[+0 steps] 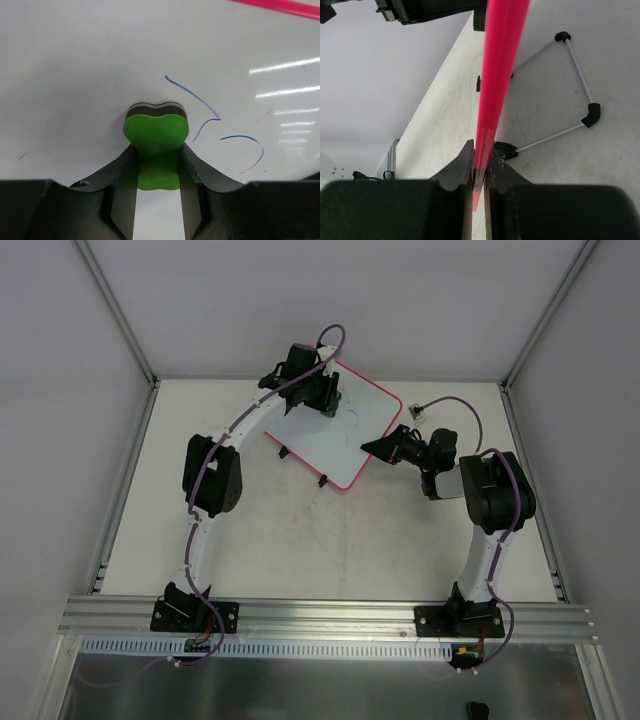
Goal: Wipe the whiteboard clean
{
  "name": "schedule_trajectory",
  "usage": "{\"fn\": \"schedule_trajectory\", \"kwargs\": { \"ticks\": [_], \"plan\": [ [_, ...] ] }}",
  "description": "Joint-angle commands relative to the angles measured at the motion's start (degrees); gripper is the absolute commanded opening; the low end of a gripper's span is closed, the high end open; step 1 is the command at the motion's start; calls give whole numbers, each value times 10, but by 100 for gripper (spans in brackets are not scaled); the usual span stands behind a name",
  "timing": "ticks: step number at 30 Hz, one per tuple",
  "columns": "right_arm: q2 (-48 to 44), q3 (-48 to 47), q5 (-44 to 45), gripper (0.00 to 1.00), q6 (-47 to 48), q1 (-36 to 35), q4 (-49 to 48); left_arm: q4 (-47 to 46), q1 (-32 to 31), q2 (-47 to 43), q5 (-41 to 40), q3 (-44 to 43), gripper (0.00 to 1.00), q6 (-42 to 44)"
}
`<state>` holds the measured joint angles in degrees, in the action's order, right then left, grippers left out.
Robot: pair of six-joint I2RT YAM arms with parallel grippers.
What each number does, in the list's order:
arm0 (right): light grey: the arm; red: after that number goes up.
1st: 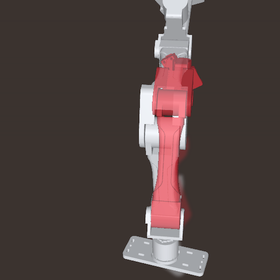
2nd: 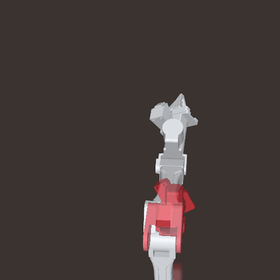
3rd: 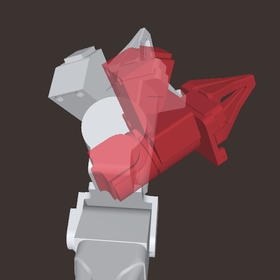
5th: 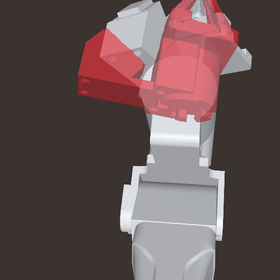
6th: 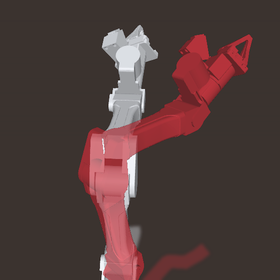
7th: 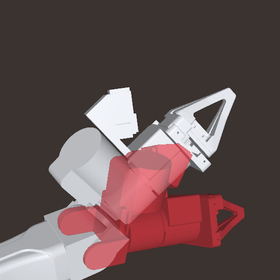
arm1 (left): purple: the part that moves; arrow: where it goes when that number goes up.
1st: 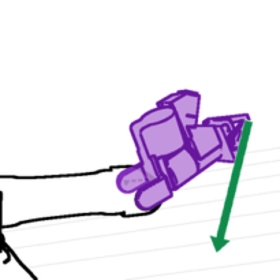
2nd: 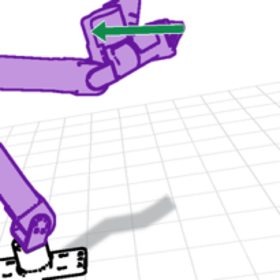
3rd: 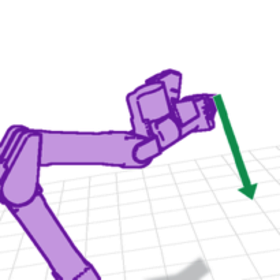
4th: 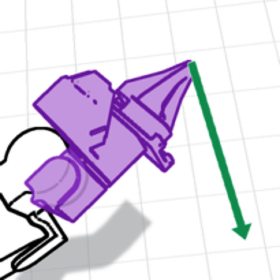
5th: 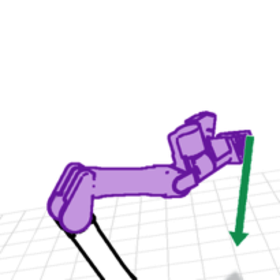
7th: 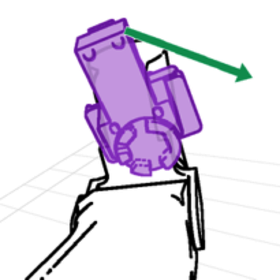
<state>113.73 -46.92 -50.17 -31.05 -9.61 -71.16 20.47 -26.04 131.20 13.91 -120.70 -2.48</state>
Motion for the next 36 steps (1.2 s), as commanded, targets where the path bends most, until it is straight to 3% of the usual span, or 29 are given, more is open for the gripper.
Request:
{"fn": "schedule_trajectory", "kwargs": {
  "ticks": [1, 10, 17, 26, 36],
  "plan": [
    [-34, 2, -88, 0, 56, -25, -162, 22, -19, 58, 24, 8, 0, -2],
    [-37, 2, -90, 0, 56, -25, -161, 29, 79, 71, 28, -8, 0, -28],
    [-37, 2, -90, 0, 56, -24, -161, 29, 97, 85, -25, -35, 0, -13],
    [-37, 2, -92, 0, 56, -26, -162, 29, 79, 80, 40, -40, 0, -16],
    [-34, -1, -91, 0, 55, -25, -161, 27, -17, 56, 39, 10, 0, -50]
  ]
}}
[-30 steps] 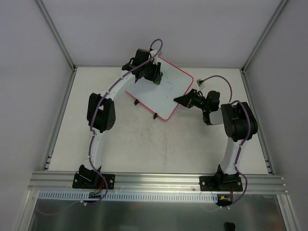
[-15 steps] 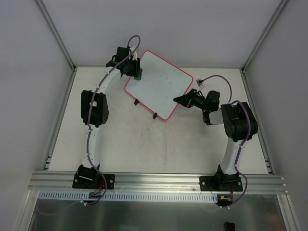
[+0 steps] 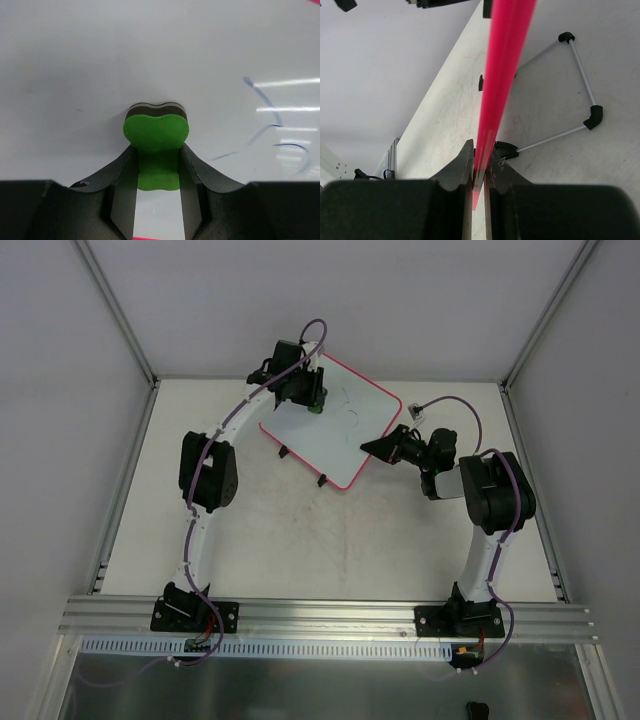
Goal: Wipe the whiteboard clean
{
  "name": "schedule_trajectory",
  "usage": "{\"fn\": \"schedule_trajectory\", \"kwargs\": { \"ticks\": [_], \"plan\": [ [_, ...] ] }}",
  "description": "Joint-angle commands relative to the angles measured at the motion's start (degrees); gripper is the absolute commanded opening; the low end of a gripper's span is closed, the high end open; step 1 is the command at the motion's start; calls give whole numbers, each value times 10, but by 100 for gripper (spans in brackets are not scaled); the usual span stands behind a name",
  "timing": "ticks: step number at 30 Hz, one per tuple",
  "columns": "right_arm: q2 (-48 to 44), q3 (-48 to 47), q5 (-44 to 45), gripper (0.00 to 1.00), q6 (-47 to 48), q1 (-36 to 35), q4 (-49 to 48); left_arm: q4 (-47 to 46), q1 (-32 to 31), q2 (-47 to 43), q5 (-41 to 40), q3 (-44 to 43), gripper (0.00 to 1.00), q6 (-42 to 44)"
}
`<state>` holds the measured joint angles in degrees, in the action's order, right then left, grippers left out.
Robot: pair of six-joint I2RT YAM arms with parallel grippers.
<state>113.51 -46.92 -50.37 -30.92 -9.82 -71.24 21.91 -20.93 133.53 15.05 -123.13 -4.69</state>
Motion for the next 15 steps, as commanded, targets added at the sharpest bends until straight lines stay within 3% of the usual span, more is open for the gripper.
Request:
{"fn": "schedule_trajectory", "kwargs": {
  "ticks": [1, 9, 15],
  "plan": [
    [-32, -1, -89, 0, 53, -24, -160, 13, -75, 35, 28, 35, 0, -33],
    [-36, -1, -91, 0, 52, -25, -161, 12, -140, 57, -5, 24, 0, -42],
    [-36, 0, -90, 0, 52, -24, -160, 11, -148, 60, -39, 25, 0, -38]
  ]
}}
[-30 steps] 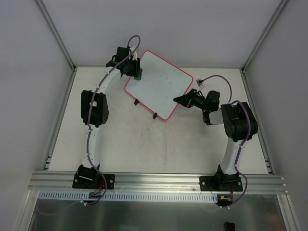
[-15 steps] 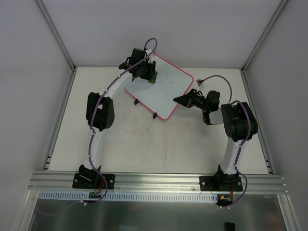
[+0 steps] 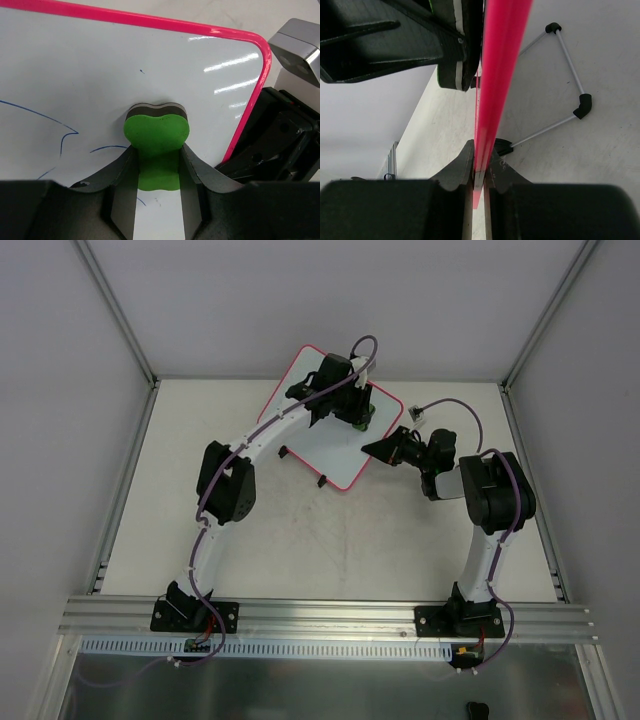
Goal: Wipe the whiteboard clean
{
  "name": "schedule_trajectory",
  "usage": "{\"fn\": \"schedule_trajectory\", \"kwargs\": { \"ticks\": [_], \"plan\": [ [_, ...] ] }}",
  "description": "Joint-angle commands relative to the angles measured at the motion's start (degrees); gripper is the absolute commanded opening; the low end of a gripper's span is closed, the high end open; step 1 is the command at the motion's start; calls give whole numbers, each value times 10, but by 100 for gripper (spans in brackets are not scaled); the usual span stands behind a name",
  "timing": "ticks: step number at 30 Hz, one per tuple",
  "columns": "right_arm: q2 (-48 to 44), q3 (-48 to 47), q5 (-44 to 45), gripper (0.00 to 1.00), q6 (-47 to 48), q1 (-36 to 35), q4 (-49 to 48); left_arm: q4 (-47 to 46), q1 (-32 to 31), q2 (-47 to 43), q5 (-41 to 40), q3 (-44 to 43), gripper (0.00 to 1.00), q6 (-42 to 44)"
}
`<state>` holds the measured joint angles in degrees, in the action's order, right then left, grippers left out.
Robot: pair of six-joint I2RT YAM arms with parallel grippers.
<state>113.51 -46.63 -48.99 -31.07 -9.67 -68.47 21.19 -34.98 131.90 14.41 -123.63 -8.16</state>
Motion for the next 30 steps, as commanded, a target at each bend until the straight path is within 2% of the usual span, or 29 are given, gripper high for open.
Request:
{"fn": "schedule_trajectory", "kwargs": {
  "ticks": [1, 11, 19, 25, 30],
  "plan": [
    [-36, -3, -103, 0, 53, -25, -188, 19, -5, 75, -45, 30, 0, 0],
    [-38, -1, -102, 0, 53, -25, -189, 19, 72, 50, -131, 77, 0, -26],
    [-40, 0, -102, 0, 53, -26, -188, 18, 119, 56, -141, 77, 0, -24],
    [-37, -1, -102, 0, 53, -25, -188, 17, 92, 45, -141, 93, 0, -25],
    [-37, 0, -102, 0, 53, -25, -188, 12, 45, 49, -141, 96, 0, -32]
  ]
}}
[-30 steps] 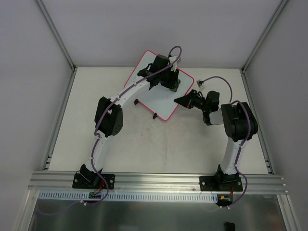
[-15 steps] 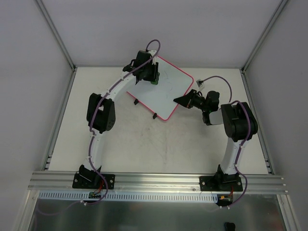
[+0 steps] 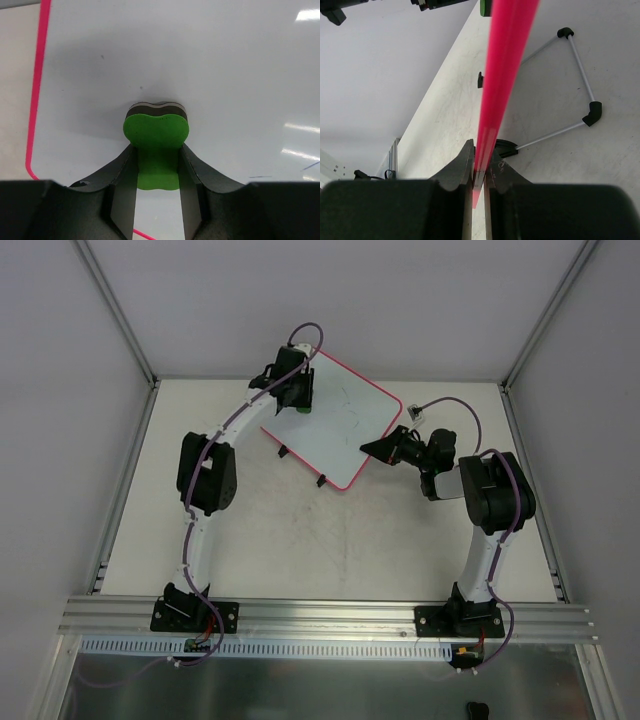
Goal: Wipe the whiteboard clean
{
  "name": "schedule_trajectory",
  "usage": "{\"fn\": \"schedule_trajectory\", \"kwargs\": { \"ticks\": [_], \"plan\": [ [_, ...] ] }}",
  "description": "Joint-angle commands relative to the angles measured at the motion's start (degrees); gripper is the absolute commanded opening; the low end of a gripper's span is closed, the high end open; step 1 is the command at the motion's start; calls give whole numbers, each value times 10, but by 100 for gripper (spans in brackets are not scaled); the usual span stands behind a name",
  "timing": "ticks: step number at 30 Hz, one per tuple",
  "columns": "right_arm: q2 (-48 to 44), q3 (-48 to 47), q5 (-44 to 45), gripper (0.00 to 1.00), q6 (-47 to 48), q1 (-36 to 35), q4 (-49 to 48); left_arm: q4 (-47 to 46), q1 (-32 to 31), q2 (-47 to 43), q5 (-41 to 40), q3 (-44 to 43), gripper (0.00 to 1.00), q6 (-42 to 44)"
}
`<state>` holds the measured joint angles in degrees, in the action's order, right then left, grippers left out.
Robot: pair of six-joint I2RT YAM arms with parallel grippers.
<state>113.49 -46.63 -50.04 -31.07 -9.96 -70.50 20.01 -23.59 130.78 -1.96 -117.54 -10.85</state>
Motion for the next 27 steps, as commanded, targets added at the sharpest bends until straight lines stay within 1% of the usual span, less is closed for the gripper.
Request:
{"fn": "schedule_trajectory", "kwargs": {
  "ticks": [1, 3, 8, 11, 19, 23, 25, 27],
  "plan": [
    [-38, -1, -92, 0, 53, -23, -168, 25, -76, 60, 9, 35, 0, -2],
    [-38, 0, -92, 0, 53, -23, -168, 22, -95, 55, 4, 35, 0, -2],
    [-39, -1, -92, 0, 52, -23, -168, 21, -114, 41, 18, 50, 0, -8],
    [-38, -1, -91, 0, 53, -23, -169, 21, -121, 39, 47, 64, 0, -17],
    [-38, -1, -90, 0, 53, -22, -169, 20, -139, 48, 34, 72, 0, -22],
    [-39, -1, -91, 0, 51, -23, -168, 20, -119, 42, 23, 78, 0, -25],
    [-39, 0, -91, 0, 51, -22, -169, 20, -89, 37, 40, 84, 0, -37],
    [-39, 0, -91, 0, 51, -22, -169, 20, -66, 30, 40, 92, 0, -37]
  ]
}}
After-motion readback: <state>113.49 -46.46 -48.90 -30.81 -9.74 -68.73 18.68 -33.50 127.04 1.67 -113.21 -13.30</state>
